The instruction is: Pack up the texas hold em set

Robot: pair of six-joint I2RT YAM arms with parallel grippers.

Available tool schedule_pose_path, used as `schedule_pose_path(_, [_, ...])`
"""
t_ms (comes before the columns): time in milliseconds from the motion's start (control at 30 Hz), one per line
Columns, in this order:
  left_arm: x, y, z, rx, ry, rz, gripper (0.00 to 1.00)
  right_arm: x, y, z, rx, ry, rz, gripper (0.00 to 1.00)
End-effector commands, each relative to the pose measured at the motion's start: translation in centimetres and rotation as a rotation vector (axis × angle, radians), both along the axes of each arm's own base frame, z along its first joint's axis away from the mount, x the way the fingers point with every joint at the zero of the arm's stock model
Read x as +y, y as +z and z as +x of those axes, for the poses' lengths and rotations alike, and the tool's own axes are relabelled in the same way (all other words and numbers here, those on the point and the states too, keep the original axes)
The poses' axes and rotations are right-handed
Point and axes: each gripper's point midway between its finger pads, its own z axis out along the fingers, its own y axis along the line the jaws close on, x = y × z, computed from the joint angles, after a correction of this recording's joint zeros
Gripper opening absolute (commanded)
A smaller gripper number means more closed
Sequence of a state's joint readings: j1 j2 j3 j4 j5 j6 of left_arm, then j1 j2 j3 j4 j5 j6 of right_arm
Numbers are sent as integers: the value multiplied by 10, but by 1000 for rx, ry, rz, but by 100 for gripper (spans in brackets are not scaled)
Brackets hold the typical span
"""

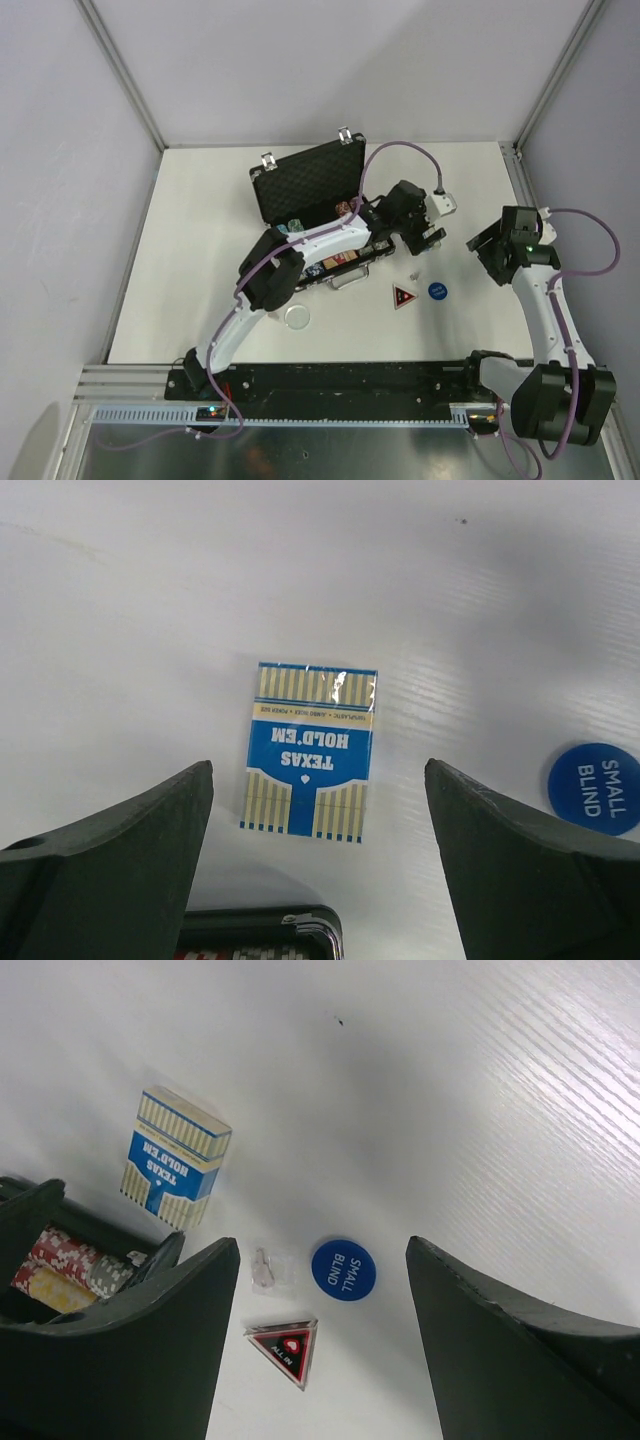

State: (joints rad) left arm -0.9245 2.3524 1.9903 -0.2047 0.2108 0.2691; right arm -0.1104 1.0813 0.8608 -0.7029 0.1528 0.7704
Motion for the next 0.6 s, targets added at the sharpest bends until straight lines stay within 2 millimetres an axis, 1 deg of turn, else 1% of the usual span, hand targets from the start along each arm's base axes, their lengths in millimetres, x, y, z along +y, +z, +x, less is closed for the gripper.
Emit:
schedule_pose_path(0, [-5, -6, 14, -25, 27, 0, 92, -7, 19, -12, -27, -31, -31, 74])
schedule_pose_path(100, [-4, -22, 16, -32, 23, 31, 93, -7, 20, -22, -31, -34, -34, 74])
schedule_pose_path(167, [-5, -29, 17, -31, 18, 41, 94, -6, 19, -29, -30, -37, -35, 74])
schedule_pose_path(267, [-7, -37, 20, -27, 27, 47, 97, -5, 19, -37, -24, -37, -33, 74])
schedule_pose_path(400, [-7, -51, 26, -30, 46, 67, 99, -3, 19, -43, -16, -29, -25, 74])
schedule_pose_path(467, [-7, -58, 27, -27, 44, 80, 100, -2, 19, -46, -14, -25, -24, 74])
schedule_pose_path(567, [-5, -63, 26, -19, 38, 96, 98, -1, 20, -48, -18, -21, -25, 74])
